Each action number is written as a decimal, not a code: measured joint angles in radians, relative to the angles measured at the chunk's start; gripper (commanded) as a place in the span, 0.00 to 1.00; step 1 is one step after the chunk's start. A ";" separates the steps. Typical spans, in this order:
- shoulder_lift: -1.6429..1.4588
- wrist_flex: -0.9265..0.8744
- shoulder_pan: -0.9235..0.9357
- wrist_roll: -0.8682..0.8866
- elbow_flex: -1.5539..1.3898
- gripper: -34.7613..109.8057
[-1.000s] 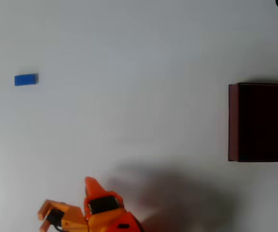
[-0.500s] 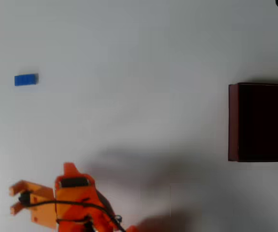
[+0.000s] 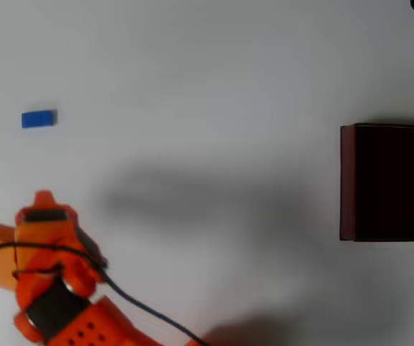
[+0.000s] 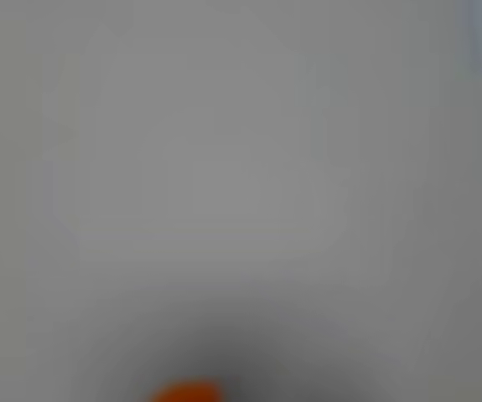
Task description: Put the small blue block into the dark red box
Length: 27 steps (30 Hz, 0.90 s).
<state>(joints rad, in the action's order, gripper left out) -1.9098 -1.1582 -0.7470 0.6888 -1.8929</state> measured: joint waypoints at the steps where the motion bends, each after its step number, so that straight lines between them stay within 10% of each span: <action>1: 0.048 -0.012 0.000 -0.003 0.051 0.36; 27: 1.051 -0.545 0.028 -0.049 1.453 0.37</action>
<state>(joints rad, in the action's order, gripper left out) -0.8590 -1.7027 -0.7194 0.6397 -0.4403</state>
